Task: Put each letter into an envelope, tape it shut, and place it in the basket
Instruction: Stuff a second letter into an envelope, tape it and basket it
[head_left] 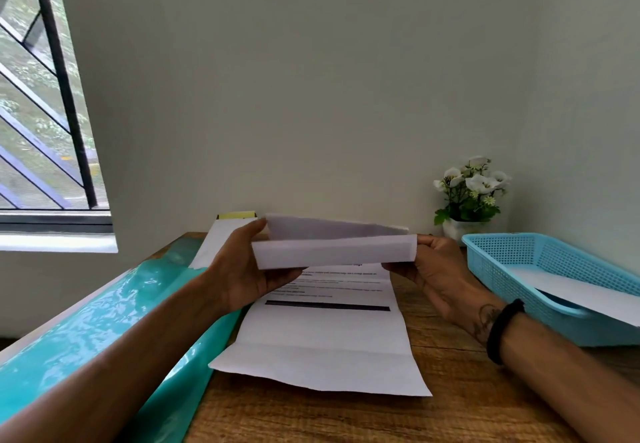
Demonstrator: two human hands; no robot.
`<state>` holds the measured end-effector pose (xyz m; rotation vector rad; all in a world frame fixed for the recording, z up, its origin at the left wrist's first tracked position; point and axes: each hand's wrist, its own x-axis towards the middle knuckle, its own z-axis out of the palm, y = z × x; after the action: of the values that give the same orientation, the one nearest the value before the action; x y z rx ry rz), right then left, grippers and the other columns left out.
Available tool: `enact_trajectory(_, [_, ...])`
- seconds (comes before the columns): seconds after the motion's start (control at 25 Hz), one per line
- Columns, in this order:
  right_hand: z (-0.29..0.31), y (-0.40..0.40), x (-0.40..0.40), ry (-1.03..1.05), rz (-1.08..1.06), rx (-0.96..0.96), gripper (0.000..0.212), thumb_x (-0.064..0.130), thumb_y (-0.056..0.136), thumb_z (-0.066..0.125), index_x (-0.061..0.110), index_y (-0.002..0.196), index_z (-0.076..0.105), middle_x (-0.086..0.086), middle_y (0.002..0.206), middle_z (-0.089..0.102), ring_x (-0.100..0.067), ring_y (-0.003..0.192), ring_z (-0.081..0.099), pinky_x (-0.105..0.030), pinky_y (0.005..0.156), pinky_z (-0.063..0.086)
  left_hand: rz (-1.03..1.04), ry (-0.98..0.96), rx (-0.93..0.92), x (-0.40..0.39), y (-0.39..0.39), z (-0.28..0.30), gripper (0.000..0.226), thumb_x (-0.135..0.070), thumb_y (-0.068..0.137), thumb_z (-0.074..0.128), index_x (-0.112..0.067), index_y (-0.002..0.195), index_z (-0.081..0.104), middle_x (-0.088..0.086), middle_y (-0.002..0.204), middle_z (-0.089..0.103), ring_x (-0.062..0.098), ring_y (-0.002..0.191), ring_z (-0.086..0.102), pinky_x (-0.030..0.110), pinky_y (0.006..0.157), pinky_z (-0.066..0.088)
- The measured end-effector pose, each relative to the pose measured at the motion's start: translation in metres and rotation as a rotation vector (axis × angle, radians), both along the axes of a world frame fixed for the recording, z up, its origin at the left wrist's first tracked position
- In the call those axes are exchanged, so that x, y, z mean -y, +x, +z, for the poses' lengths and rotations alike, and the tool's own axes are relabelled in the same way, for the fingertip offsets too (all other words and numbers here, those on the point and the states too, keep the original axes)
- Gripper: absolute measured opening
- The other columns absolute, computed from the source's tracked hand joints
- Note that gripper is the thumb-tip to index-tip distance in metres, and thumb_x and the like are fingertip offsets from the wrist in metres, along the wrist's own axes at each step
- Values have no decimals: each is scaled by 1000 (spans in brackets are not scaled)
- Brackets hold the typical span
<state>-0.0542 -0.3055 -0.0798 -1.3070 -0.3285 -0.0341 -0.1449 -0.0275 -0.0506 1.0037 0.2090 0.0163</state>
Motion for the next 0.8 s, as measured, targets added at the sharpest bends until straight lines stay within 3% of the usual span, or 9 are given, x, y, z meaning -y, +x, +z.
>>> enact_trajectory(0.12, [2, -2, 1, -10, -10, 26, 30, 0, 97, 62, 16, 81, 82, -4, 82, 82, -17, 82, 81, -29, 65, 65, -44, 63, -32, 0, -2, 3, 60, -45, 88, 73, -10, 135, 59, 21, 120, 67, 37, 101, 72, 43, 71, 65])
enact_trajectory(0.2, [4, -3, 1, 13, -12, 15, 41, 4, 98, 53, 17, 73, 83, -2, 77, 82, -17, 79, 80, -32, 67, 65, -67, 88, -28, 1, -6, 5, 62, -23, 83, 79, -9, 139, 58, 24, 129, 64, 40, 108, 70, 41, 68, 65])
enact_trajectory(0.28, [8, -3, -1, 85, -31, -16, 37, 10, 97, 48, 11, 71, 74, 0, 70, 79, -22, 77, 76, -36, 67, 63, -17, 110, -28, 1, -5, 5, 59, -2, 80, 77, -11, 137, 63, 25, 142, 55, 44, 113, 68, 42, 66, 67])
enact_trajectory(0.44, [10, -2, -3, 139, 8, -77, 22, 30, 96, 60, 12, 105, 71, -8, 99, 79, -24, 90, 71, -38, 70, 60, 68, 154, -20, 2, -2, 5, 54, 12, 89, 67, -16, 135, 65, 20, 149, 45, 47, 116, 63, 48, 74, 65])
enact_trajectory(0.52, [8, -2, -3, 42, 15, -94, 30, 21, 92, 74, 15, 121, 68, -9, 114, 73, -26, 98, 73, -41, 70, 63, 78, 189, 2, 2, 0, 5, 59, 13, 93, 62, -19, 142, 58, 18, 154, 44, 45, 120, 62, 49, 78, 63])
enact_trajectory(0.6, [4, -4, -4, -60, 33, -81, 56, 5, 86, 81, 20, 135, 60, -8, 121, 69, -33, 103, 74, -44, 68, 66, 86, 197, 15, 1, -1, 4, 57, 13, 94, 59, -19, 141, 57, 20, 151, 48, 44, 119, 63, 47, 78, 64])
enact_trajectory(0.72, [0, -6, -4, -90, 51, -40, 70, -6, 80, 83, 20, 140, 57, -10, 122, 72, -35, 102, 75, -42, 62, 65, 95, 182, 0, -1, -3, 5, 29, 9, 96, 59, -9, 117, 68, 25, 137, 58, 42, 113, 66, 41, 70, 67])
enact_trajectory(0.8, [1, -6, -3, -94, 24, 5, 68, -8, 79, 83, 20, 136, 59, -11, 121, 74, -33, 103, 75, -41, 63, 66, 125, 128, -10, -1, -2, 4, 22, 3, 95, 65, -5, 115, 64, 27, 132, 61, 41, 109, 67, 40, 64, 67])
